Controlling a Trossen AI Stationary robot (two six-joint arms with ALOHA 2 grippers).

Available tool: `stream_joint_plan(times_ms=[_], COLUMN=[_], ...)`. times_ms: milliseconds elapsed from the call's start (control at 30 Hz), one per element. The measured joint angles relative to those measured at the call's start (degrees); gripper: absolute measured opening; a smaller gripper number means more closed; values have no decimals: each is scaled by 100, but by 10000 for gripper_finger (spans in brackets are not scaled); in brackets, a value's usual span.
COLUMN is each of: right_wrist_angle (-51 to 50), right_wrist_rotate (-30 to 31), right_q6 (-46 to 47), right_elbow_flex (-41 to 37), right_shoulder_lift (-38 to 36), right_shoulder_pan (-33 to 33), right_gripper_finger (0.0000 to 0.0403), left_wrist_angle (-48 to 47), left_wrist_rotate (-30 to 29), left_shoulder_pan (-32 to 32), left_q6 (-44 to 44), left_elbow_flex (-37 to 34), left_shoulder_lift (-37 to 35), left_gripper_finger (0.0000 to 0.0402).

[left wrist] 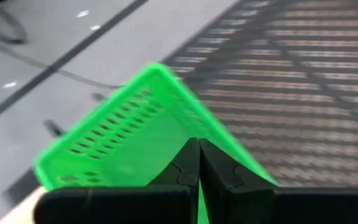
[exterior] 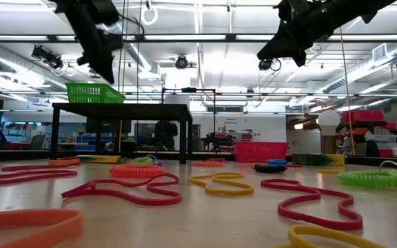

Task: Pick & Place Office Desk Supplies
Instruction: Put the red bin on the shelf

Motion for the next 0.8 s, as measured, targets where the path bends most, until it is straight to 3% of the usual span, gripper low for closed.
stream_joint_plan(times_ms=[133, 400, 533, 667, 800], right_wrist_angle=[-467, -1467, -1978, -3045, -3792], right_wrist_rotate=[-11, -36, -311, -416, -395], right_q6=[264, 927, 1142, 1126, 1039], right_elbow_flex=[34, 34, 127, 479, 721], right_shoulder_lift=[0, 0, 0, 0, 0], right_shoulder_pan=[-17, -108, -28, 255, 554], right_gripper_finger=[4, 3, 3, 3, 4], left_wrist_angle=[603, 2870, 3266, 3761, 4383], left_wrist_rotate=[535, 664, 52, -369, -431], left_shoulder_pan=[-278, -1812, -2560, -3260, -3668], left_q6=[-268, -1417, -1906, -1523, -1418], left_elbow_flex=[-568, -2234, -2465, -2566, -2632], left_shoulder_lift=[-893, -2168, -2205, -2029, -1699], left_gripper_finger=[5, 8, 8, 8, 8])
